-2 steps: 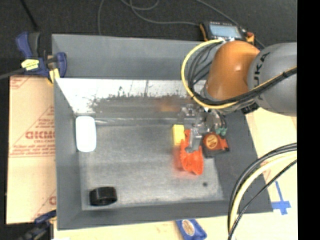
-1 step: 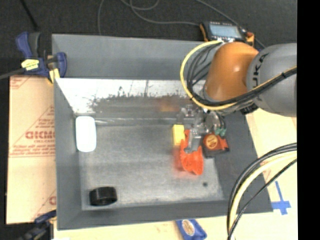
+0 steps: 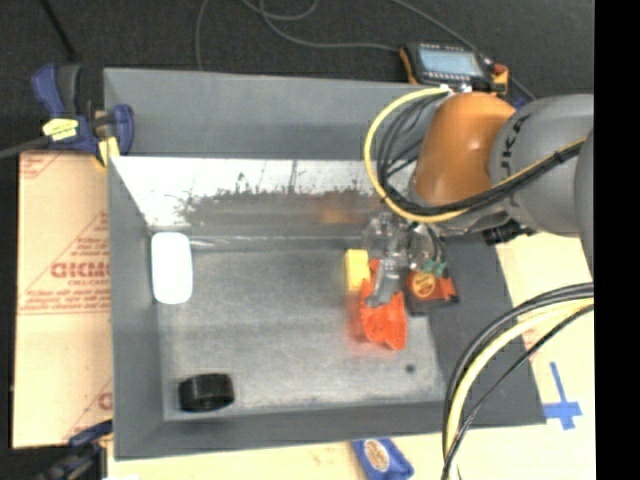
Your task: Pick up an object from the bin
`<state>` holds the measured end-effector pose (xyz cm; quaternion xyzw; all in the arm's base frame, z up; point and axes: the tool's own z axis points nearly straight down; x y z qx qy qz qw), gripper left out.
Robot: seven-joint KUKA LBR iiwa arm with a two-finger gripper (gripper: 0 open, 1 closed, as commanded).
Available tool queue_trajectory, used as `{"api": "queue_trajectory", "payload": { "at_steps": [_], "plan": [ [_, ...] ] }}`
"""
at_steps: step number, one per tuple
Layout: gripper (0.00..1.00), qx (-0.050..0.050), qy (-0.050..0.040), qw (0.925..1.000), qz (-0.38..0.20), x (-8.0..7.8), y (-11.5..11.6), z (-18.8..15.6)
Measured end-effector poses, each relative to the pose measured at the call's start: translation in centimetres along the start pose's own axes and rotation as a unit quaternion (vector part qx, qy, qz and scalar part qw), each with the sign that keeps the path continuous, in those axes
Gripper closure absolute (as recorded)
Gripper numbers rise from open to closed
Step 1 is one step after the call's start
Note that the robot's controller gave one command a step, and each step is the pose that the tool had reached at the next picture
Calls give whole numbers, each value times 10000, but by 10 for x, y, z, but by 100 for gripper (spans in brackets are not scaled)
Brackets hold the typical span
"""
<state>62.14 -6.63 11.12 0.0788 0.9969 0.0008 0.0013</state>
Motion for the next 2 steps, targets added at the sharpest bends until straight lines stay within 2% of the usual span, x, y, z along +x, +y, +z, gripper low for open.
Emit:
{"api": "queue_trajectory", "payload": {
  "at_steps": [1,2],
  "plan": [
    [0,1,-13,10000,39,-1,-5,4],
    [0,27,19,9962,-873,-10,-31,12]
  ]
}}
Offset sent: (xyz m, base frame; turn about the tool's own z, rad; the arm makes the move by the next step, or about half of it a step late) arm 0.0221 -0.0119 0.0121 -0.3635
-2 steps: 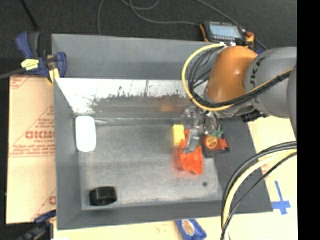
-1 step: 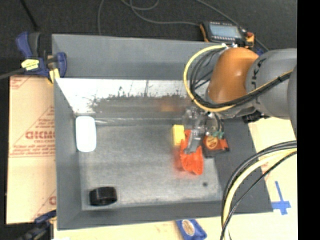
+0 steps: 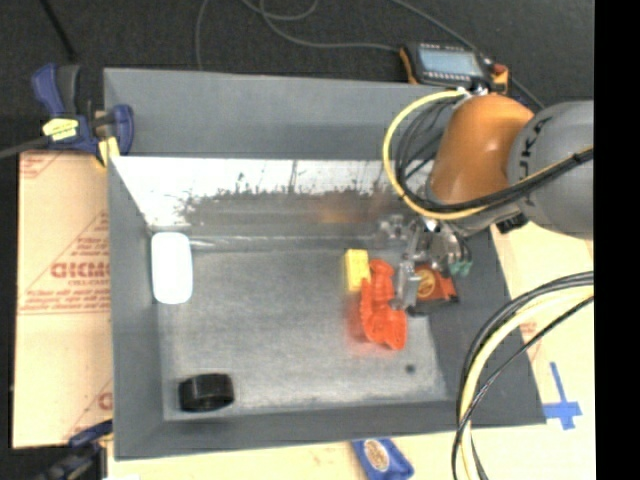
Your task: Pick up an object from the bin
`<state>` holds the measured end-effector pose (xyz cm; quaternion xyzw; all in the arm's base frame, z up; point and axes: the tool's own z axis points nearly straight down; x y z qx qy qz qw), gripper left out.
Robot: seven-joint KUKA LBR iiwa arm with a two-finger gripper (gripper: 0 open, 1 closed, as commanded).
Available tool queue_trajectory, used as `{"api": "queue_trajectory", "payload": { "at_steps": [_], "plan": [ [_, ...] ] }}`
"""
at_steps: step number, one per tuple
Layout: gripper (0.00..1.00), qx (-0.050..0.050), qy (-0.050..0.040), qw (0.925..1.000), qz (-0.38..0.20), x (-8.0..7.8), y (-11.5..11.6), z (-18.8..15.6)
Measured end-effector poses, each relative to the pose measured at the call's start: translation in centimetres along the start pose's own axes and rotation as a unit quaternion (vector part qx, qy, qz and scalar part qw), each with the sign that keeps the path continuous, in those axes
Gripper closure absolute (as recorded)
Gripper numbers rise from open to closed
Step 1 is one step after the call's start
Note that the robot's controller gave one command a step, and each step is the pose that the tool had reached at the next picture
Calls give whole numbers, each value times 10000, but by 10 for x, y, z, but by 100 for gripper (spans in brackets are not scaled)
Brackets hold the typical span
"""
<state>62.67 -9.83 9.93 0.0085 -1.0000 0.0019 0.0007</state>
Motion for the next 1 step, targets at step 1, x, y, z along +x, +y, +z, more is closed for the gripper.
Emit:
{"api": "queue_trajectory", "payload": {
  "at_steps": [1],
  "plan": [
    [0,-16,-36,9992,-397,-5,18,3]
  ]
}}
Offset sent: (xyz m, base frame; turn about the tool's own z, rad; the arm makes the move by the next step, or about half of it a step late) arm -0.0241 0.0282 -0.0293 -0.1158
